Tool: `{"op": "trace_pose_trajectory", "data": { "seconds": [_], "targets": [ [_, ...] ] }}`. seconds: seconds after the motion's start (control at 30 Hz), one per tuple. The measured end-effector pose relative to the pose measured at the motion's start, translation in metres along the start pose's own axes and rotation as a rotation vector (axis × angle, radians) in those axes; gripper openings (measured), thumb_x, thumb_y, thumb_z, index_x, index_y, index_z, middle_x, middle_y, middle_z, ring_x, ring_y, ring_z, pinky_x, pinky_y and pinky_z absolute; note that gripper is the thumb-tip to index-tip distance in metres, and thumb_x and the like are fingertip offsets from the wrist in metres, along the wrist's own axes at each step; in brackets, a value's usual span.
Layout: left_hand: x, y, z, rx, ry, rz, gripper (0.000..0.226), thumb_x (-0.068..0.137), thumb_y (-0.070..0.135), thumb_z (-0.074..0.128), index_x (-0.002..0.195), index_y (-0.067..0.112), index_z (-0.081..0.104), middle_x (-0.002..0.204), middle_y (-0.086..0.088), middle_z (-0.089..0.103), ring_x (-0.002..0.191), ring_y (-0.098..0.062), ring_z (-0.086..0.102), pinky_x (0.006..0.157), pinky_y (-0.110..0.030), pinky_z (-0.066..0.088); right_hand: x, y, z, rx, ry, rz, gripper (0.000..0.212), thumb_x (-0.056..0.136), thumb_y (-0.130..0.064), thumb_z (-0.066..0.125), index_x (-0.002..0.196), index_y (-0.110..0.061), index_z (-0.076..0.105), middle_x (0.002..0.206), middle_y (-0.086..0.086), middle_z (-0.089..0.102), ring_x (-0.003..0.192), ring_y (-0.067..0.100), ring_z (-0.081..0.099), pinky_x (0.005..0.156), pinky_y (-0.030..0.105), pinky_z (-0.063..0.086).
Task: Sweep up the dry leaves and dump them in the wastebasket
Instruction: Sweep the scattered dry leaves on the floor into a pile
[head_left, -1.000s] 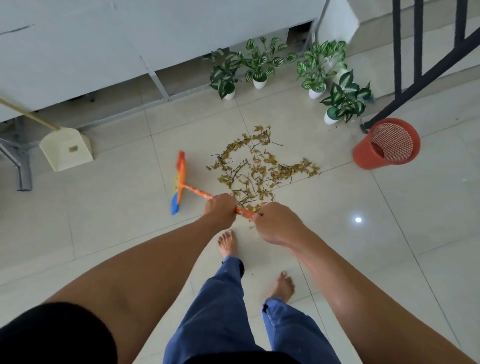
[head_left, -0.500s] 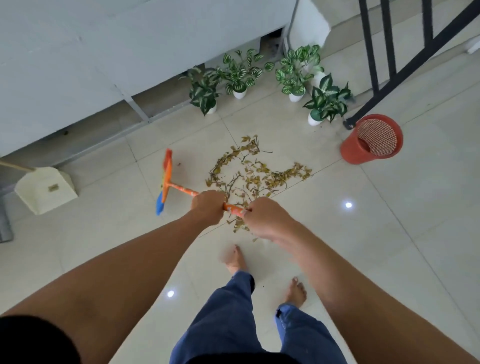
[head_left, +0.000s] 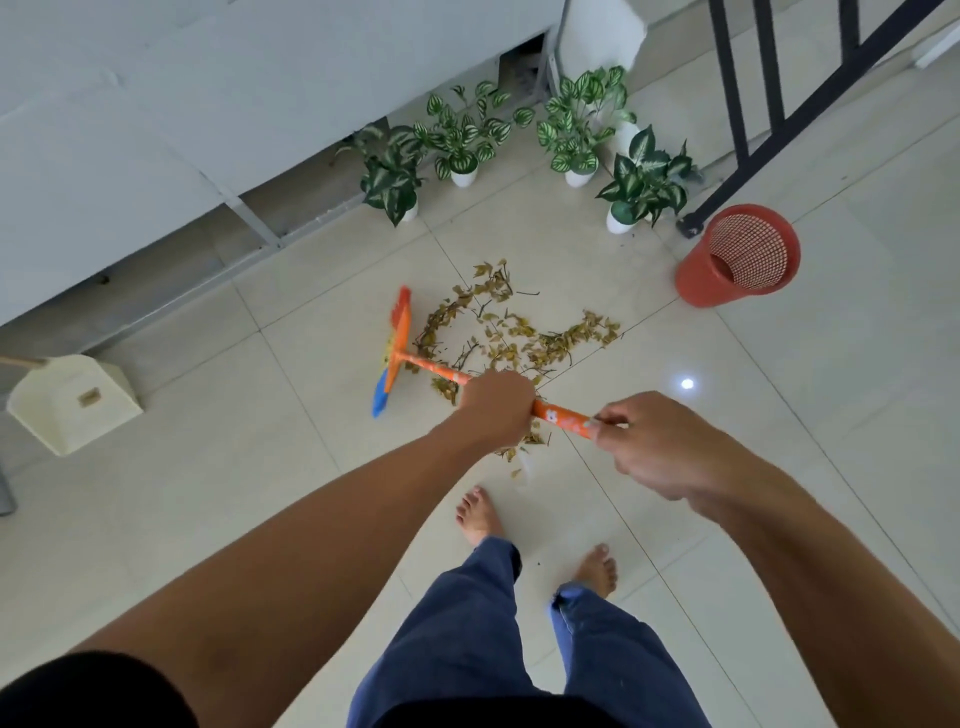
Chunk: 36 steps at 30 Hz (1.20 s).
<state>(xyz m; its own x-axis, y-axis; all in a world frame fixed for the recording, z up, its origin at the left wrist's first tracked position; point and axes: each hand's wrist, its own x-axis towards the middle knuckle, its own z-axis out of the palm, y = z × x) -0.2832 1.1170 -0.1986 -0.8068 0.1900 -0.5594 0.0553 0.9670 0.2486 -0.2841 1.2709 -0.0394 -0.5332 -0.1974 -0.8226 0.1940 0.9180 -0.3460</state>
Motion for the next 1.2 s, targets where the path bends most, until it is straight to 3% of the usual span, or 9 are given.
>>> {"op": "trace_pose_trajectory", "data": {
  "seconds": [0.1, 0.23, 0.37, 0.47, 0.63, 0.77, 0.97, 1.1, 1.2],
  "targets": [
    [0.001, -0.025, -0.001, 0.001, -0.035, -0.082, 0.020, 0.088, 0.007, 0.053, 0.069, 0.014, 0.051, 0.067, 0.002, 0.056, 0.059, -0.015, 0.060, 0.048, -0.026, 0.050, 0.020, -0.020, 0.015, 0.002, -0.018, 0.004, 0.031, 0.104, -0.027, 0.043, 0.092, -0.007, 0.062, 0.061, 0.001, 0.041, 0.044, 0.011, 0.030, 0.038, 0.021, 0.024],
    [0.004, -0.040, 0.003, -0.012, -0.032, -0.125, 0.017, 0.088, 0.007, 0.052, 0.072, 0.013, 0.052, 0.072, 0.001, 0.054, 0.066, -0.017, 0.060, 0.042, -0.024, 0.035, 0.049, -0.028, 0.043, -0.043, 0.082, 0.040, 0.022, 0.101, -0.022, 0.045, 0.092, -0.009, 0.061, 0.065, 0.000, 0.052, 0.050, 0.013, 0.045, 0.043, 0.024, 0.032],
    [0.015, 0.009, 0.010, -0.088, -0.023, -0.040, 0.011, 0.086, 0.007, 0.055, 0.076, 0.012, 0.056, 0.074, -0.001, 0.058, 0.063, -0.017, 0.061, 0.051, -0.029, 0.053, 0.024, 0.003, 0.023, -0.109, 0.144, 0.047, 0.038, 0.103, -0.036, 0.038, 0.086, -0.008, 0.057, 0.068, 0.005, 0.052, 0.059, 0.019, 0.049, 0.057, 0.032, 0.043],
    [0.020, 0.046, 0.003, -0.065, 0.007, 0.043, 0.010, 0.086, 0.011, 0.055, 0.076, 0.013, 0.054, 0.076, -0.001, 0.055, 0.066, -0.021, 0.059, 0.056, -0.033, 0.053, -0.002, 0.027, -0.002, -0.040, 0.184, 0.073, 0.043, 0.101, -0.034, 0.039, 0.090, -0.001, 0.063, 0.078, 0.011, 0.057, 0.070, 0.025, 0.052, 0.069, 0.039, 0.048],
    [0.024, 0.037, -0.008, -0.018, 0.039, 0.016, 0.015, 0.088, 0.009, 0.054, 0.074, 0.014, 0.051, 0.074, 0.000, 0.057, 0.063, -0.015, 0.061, 0.056, -0.030, 0.057, -0.004, 0.024, -0.016, 0.070, 0.152, 0.007, 0.044, 0.100, -0.036, 0.043, 0.094, 0.001, 0.065, 0.072, 0.009, 0.052, 0.056, 0.016, 0.043, 0.056, 0.030, 0.039],
    [0.027, 0.001, -0.011, 0.050, 0.000, -0.098, 0.013, 0.088, 0.006, 0.053, 0.077, 0.010, 0.057, 0.076, 0.000, 0.059, 0.061, -0.013, 0.059, 0.043, -0.021, 0.039, 0.034, 0.011, 0.005, 0.056, 0.060, 0.017, 0.029, 0.103, -0.024, 0.043, 0.088, -0.007, 0.061, 0.060, 0.000, 0.045, 0.042, 0.011, 0.035, 0.039, 0.023, 0.027],
    [0.040, 0.019, -0.005, 0.060, -0.064, -0.056, 0.008, 0.087, 0.007, 0.053, 0.081, 0.009, 0.058, 0.086, -0.003, 0.063, 0.070, -0.018, 0.063, 0.047, -0.027, 0.044, 0.037, 0.025, 0.006, -0.002, 0.103, -0.018, 0.031, 0.099, -0.017, 0.047, 0.068, -0.016, 0.042, 0.066, -0.002, 0.047, 0.052, 0.010, 0.043, 0.044, 0.022, 0.034],
    [0.048, 0.087, -0.013, 0.088, -0.050, 0.075, 0.008, 0.087, 0.010, 0.051, 0.080, 0.013, 0.055, 0.084, -0.001, 0.061, 0.073, -0.019, 0.061, 0.056, -0.033, 0.050, -0.003, 0.069, -0.039, -0.002, 0.129, -0.010, 0.021, 0.102, -0.026, 0.040, 0.089, -0.011, 0.049, 0.073, 0.003, 0.049, 0.071, 0.021, 0.052, 0.065, 0.031, 0.045],
    [0.061, 0.111, -0.024, 0.143, -0.013, 0.066, 0.011, 0.087, 0.012, 0.052, 0.077, 0.014, 0.054, 0.078, 0.000, 0.060, 0.068, -0.017, 0.062, 0.058, -0.034, 0.056, -0.009, 0.100, -0.070, 0.025, 0.084, 0.015, 0.027, 0.102, -0.022, 0.042, 0.099, -0.004, 0.061, 0.079, 0.006, 0.058, 0.062, 0.016, 0.053, 0.054, 0.025, 0.042]
  ]
}}
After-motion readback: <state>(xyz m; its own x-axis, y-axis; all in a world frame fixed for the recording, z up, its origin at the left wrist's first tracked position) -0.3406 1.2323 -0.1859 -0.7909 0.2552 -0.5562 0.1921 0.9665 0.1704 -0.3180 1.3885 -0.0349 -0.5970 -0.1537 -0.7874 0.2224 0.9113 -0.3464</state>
